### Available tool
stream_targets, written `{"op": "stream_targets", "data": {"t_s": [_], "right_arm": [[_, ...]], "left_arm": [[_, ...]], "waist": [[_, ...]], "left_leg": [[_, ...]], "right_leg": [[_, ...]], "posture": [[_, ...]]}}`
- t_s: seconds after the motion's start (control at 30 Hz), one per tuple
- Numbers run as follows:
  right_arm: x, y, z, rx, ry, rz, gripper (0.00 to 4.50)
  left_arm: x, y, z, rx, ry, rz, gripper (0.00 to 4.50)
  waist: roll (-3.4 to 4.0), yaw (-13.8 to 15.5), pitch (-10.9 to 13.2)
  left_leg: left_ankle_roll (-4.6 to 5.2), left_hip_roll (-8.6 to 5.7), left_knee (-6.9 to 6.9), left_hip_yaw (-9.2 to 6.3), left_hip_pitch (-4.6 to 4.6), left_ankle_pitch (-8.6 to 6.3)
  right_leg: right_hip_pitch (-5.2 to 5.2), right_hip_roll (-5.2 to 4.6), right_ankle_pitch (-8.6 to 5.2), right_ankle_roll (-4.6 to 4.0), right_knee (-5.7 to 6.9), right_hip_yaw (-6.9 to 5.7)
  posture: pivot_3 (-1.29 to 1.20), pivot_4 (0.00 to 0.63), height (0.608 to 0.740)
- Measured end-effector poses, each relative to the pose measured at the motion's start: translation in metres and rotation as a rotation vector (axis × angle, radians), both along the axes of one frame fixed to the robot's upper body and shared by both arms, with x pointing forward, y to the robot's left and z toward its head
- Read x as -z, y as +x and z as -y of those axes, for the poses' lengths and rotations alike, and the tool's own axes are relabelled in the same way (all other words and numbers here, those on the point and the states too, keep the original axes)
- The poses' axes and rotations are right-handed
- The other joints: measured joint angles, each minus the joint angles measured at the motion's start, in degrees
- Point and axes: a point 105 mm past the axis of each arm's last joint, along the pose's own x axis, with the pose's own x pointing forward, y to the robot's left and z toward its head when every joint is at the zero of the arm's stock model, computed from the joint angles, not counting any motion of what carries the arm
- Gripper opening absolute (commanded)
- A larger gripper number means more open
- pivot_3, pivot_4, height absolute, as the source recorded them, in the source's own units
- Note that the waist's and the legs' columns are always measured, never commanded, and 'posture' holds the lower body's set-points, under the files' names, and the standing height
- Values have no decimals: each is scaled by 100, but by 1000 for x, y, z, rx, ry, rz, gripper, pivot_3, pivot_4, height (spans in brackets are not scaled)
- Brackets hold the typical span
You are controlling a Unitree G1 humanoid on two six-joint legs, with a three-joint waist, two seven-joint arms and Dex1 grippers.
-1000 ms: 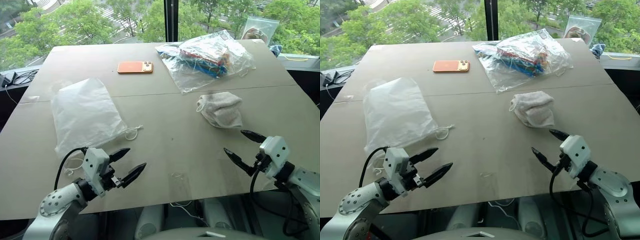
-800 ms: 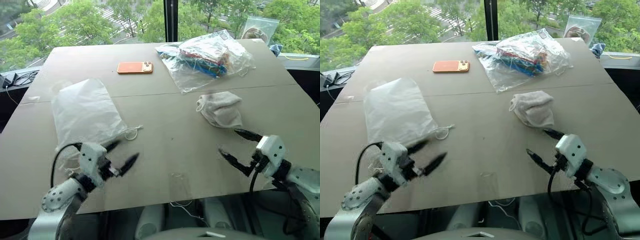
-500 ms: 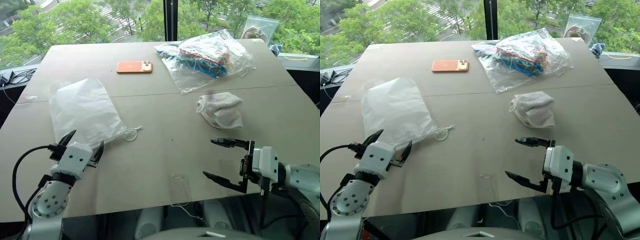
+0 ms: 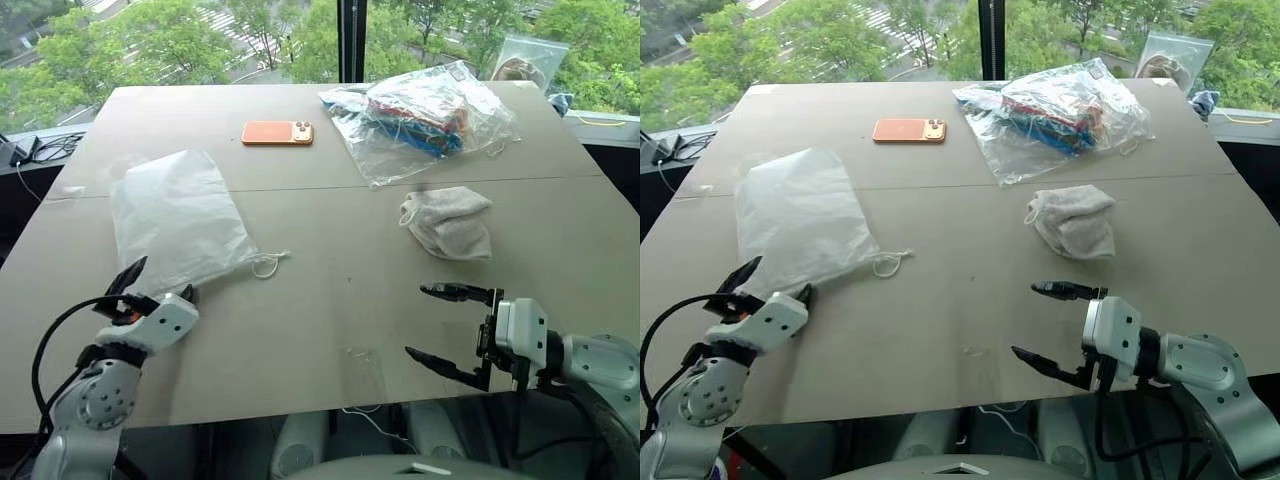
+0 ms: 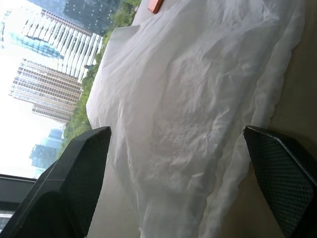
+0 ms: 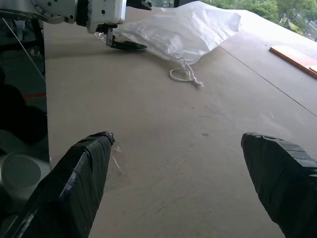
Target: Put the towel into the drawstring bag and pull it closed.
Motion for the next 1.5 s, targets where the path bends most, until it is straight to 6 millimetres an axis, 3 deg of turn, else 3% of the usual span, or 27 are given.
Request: {"op": "stream_targets", "data": {"t_s": [0.23,0.27,0.33,0.47,0.53,0.6,0.7,0.8,0.97,1.13,1.3,1.37,1.5], "right_arm": [[3,3,0,52,5,7,4453],[4,5,0,69,5,9,4500],[4,9,1,103,10,5,4500],[4,33,7,253,11,30,4500],[3,42,11,319,-5,37,4500],[2,53,16,400,-29,38,4500],[-6,67,21,447,-10,-25,4500],[-34,99,37,533,32,-18,4500],[-48,154,65,724,49,-106,4500],[-29,202,72,791,-9,-320,4500],[18,213,57,729,-86,-536,4500],[19,215,57,703,-122,-535,4500],[26,212,55,634,-198,-500,3271]], "left_arm": [[-2,20,5,19,4,2,4417],[-2,23,6,25,5,-5,4035],[-2,26,8,34,-2,-21,3712],[3,42,18,50,-106,-122,1902],[0,47,25,73,-191,-164,826],[-8,52,32,98,-275,-185,33],[-17,58,42,161,-522,-286,33],[-38,61,64,280,-856,-445,33],[-72,66,88,390,-1056,-568,33],[-85,77,107,407,-1074,-568,33],[-83,83,120,404,-1102,-547,33],[-87,86,122,404,-1109,-525,33],[-92,89,130,410,-1134,-509,0]], "waist": [[0,1,-1],[0,0,-2],[1,2,-2],[10,0,-5],[10,-6,-5],[9,-5,-5],[12,-18,-2],[11,-52,2],[12,-132,4],[12,-212,5],[12,-230,5],[8,-227,3],[2,-232,-3]], "left_leg": [[0,0,1,0,2,0],[0,0,0,0,4,0],[0,0,0,-1,6,0],[0,-1,11,2,5,0],[-1,-1,11,-3,5,0],[-1,-1,13,-7,3,1],[-1,0,23,-8,1,1],[0,-3,42,-8,0,1],[1,-19,46,3,8,1],[1,-39,38,4,5,1],[0,-43,32,1,-14,1],[0,-46,33,-6,-11,1],[0,-49,33,-11,2,1]], "right_leg": [[2,2,-1,2,2,-2],[4,3,0,1,2,-1],[5,3,0,0,3,-2],[8,6,0,1,12,-7],[7,6,1,-2,12,-4],[7,7,2,-2,13,-7],[7,8,2,-3,21,-6],[9,12,0,2,36,-9],[14,15,10,13,59,-6],[0,14,15,16,62,14],[-10,7,16,16,59,7],[-8,4,17,17,58,12],[3,3,16,18,57,9]], "posture": [[0,150,740],[0,150,740],[0,150,740],[0,150,740],[0,150,740],[0,150,740],[0,150,740],[0,150,740],[0,150,740],[0,150,740],[0,150,740],[0,150,740],[0,150,740]]}}
